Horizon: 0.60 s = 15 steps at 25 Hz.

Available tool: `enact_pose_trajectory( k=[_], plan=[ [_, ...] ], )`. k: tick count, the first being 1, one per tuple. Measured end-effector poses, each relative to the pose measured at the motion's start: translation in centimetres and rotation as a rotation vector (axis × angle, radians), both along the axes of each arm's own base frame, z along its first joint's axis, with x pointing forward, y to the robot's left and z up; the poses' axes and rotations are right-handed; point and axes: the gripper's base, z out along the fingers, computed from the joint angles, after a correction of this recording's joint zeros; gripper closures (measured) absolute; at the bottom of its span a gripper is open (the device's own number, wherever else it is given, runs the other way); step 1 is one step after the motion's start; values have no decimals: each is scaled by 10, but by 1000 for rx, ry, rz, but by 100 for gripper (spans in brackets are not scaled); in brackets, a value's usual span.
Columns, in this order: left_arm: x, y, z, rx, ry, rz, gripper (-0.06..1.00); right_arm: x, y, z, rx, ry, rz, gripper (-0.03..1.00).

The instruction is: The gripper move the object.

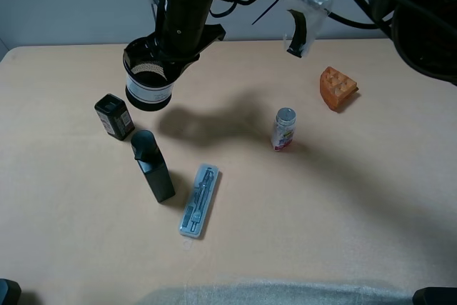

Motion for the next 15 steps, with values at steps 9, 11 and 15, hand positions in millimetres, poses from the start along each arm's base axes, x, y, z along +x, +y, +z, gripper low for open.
enact_pose_trajectory(
  k=[9, 11, 15],
  plan=[
    [0, 0, 0, 0, 0, 0, -3, 5, 0, -23, -56, -21, 17, 92],
    [0, 0, 0, 0, 0, 0, -3, 6, 0, -29, -68, -19, 20, 92],
    [0, 0, 0, 0, 0, 0, -3, 6, 0, -36, -77, -10, 20, 92]
  ],
)
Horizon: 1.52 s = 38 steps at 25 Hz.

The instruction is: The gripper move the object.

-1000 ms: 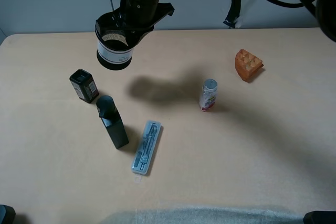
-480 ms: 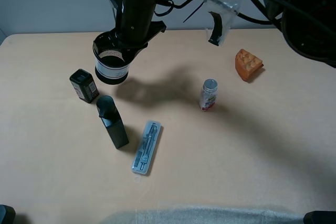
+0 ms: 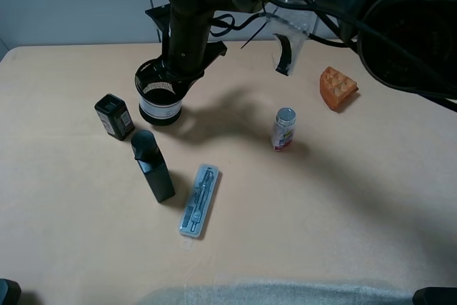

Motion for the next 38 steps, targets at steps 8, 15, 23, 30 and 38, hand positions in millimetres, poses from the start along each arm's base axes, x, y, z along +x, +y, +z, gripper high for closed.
enact_pose_trajectory(
  k=[8, 15, 23, 30, 38],
  plan=[
    [0, 0, 0, 0, 0, 0, -3, 0, 0, -1, 1, -1, 0, 92],
    [0, 0, 0, 0, 0, 0, -3, 0, 0, 0, 3, -3, 0, 67],
    [0, 0, 0, 0, 0, 0, -3, 0, 1, 0, 5, -5, 0, 58],
    [0, 0, 0, 0, 0, 0, -3, 1, 1, 0, 8, -8, 0, 58],
    [0, 0, 0, 0, 0, 0, -3, 3, 4, 30, 20, -19, 0, 51]
  ],
)
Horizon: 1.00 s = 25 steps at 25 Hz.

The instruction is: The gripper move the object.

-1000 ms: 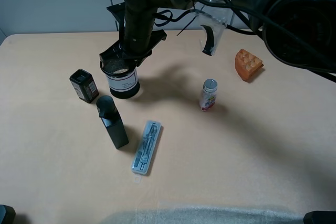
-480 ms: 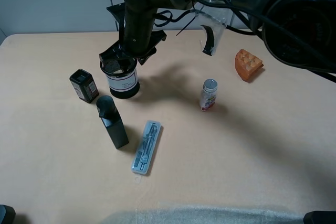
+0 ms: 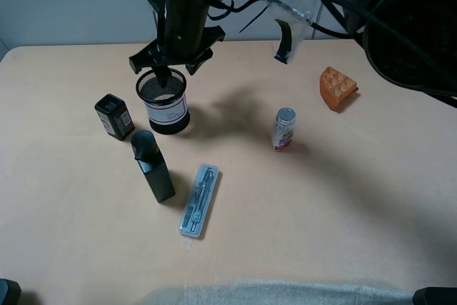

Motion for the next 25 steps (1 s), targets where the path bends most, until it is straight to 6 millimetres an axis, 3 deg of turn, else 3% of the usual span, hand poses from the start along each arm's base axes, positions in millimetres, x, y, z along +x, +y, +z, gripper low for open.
enact_pose_trajectory(
  k=[5, 14, 25],
  plan=[
    [0, 0, 0, 0, 0, 0, -3, -1, -4, 15, -22, 29, 0, 44],
    [0, 0, 0, 0, 0, 0, -3, 0, -30, 43, -92, 92, -4, 33],
    [0, 0, 0, 0, 0, 0, -3, -13, -45, 113, -5, -10, 9, 28]
  ],
)
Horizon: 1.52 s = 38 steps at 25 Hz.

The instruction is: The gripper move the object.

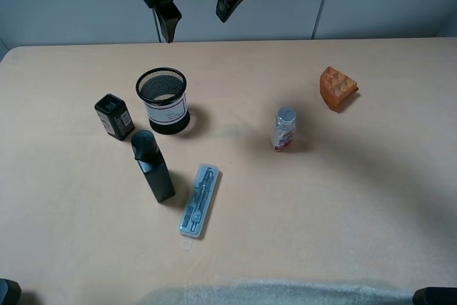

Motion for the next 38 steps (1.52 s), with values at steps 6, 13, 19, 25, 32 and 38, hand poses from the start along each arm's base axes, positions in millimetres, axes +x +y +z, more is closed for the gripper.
enact_pose_trajectory(
  k=[6, 13, 19, 25, 32, 38],
  plan=[
    [0, 0, 0, 0, 0, 0, -3, -9, -10, 34, 47, -54, 0, 28],
    [0, 0, 0, 0, 0, 0, -3, -27, -28, 65, 68, -98, 13, 28],
    [0, 0, 0, 0, 0, 0, -3, -50, -56, 78, 20, -119, 15, 28],
    [0, 0, 0, 0, 0, 0, -3, -78, -88, 94, 5, -144, -11, 28],
    [0, 0, 0, 0, 0, 0, -3, -114, -126, 110, 28, -165, -57, 28],
    [0, 0, 0, 0, 0, 0, -3, -151, -163, 115, 40, -189, -63, 28]
  ],
)
